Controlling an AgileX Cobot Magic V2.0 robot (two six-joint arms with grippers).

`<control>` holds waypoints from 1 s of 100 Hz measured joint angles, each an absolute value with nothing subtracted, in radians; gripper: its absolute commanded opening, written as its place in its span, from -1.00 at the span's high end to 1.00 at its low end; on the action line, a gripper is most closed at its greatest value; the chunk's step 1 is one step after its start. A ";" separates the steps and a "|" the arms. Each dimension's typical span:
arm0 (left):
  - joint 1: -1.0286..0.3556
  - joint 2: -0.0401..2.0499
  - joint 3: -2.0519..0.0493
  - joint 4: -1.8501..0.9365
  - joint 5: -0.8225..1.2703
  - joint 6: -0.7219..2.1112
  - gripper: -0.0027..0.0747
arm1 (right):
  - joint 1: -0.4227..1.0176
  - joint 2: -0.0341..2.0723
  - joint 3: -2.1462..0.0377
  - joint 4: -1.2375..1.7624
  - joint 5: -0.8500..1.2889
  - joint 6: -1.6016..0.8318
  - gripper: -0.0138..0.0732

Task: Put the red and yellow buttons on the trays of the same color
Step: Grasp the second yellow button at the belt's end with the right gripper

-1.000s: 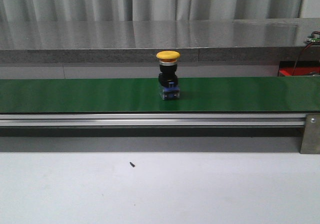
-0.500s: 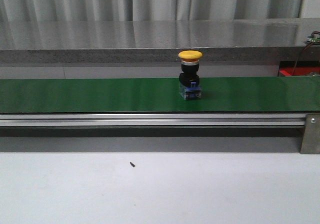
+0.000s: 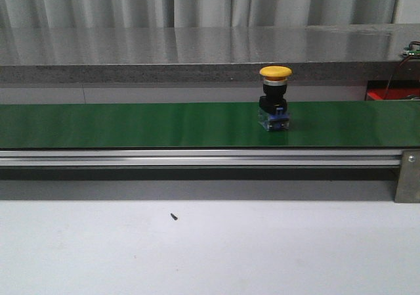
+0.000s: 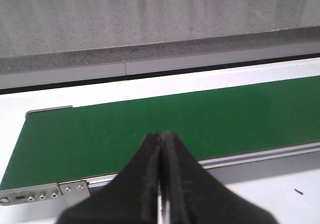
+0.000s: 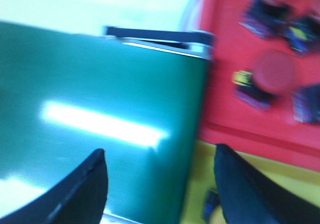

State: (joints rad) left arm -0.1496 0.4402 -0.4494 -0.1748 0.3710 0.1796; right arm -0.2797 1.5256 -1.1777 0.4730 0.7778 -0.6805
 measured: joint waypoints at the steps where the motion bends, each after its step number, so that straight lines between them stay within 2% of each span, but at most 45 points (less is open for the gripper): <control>1: -0.150 0.440 -0.449 -0.175 0.371 0.180 0.98 | -0.268 1.526 -1.178 0.473 0.779 -0.683 -0.40; 24: -0.150 0.440 -0.449 -0.175 0.371 0.180 0.98 | -0.104 1.526 -1.178 0.475 0.781 -0.722 -0.53; 43: -0.150 0.440 -0.449 -0.175 0.371 0.180 0.98 | -0.001 1.540 -1.178 0.477 0.772 -0.738 -0.54; 73: -0.150 0.440 -0.449 -0.175 0.371 0.180 0.98 | 0.094 1.590 -1.178 0.477 0.741 -0.739 -0.54; 100: -0.150 0.440 -0.449 -0.175 0.371 0.180 0.98 | 0.116 1.628 -1.178 0.481 0.640 -0.741 -0.54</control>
State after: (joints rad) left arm -0.1496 0.4402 -0.4494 -0.1748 0.3710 0.1796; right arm 0.1156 1.6278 -1.1777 0.4813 0.6402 -0.7407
